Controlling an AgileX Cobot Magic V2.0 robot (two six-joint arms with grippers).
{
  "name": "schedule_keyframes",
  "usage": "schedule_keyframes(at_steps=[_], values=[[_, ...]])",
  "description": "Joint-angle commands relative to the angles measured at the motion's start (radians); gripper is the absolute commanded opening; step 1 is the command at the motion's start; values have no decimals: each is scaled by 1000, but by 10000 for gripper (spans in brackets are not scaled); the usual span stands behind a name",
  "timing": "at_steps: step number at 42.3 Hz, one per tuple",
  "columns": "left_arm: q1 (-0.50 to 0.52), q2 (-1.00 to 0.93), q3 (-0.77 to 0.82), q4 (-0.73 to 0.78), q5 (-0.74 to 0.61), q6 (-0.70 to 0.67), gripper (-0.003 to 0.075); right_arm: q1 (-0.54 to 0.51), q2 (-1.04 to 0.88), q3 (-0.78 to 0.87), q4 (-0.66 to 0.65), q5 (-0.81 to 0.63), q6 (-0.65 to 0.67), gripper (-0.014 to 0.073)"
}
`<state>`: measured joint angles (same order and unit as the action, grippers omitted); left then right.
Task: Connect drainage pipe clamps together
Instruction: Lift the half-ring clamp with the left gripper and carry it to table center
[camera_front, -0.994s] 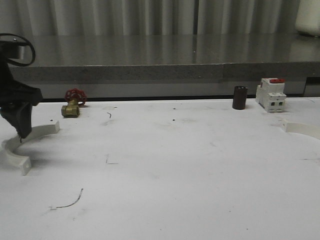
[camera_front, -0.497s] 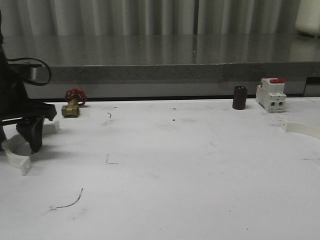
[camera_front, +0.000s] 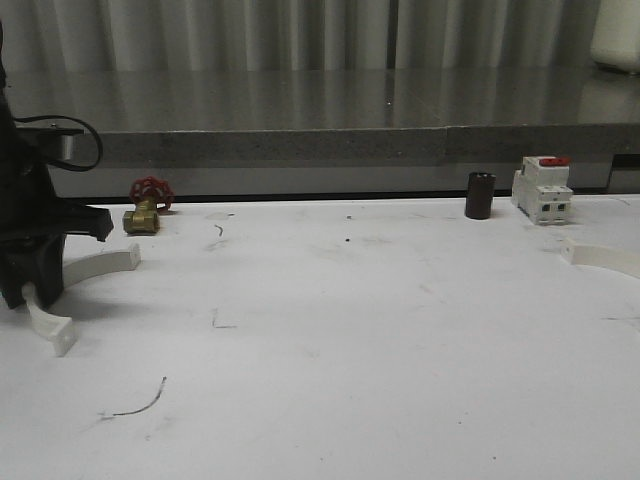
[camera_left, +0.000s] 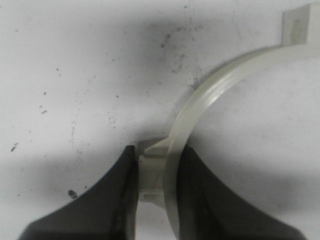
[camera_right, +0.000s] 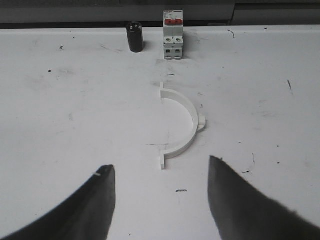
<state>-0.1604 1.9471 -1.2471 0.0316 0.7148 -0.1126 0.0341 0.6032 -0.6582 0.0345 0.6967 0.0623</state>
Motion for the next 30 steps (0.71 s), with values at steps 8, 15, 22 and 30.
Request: schedule_keyframes(at_steps=[8,15,22,30], values=[[-23,-48,-71,-42,51,-11,-20,-7,7,-32,-12,-59,-2,444],[-120,-54,-159,-32,120,-53,-20,-7,7,-32,-12,-59,-2,444],[-264,-51,-264,22,136,-204,-20,-7,7,-32,-12,-59,-2,444],[-401,13,-401,73,180,-361,-20,-7,7,-32,-12,-59,-2,444]])
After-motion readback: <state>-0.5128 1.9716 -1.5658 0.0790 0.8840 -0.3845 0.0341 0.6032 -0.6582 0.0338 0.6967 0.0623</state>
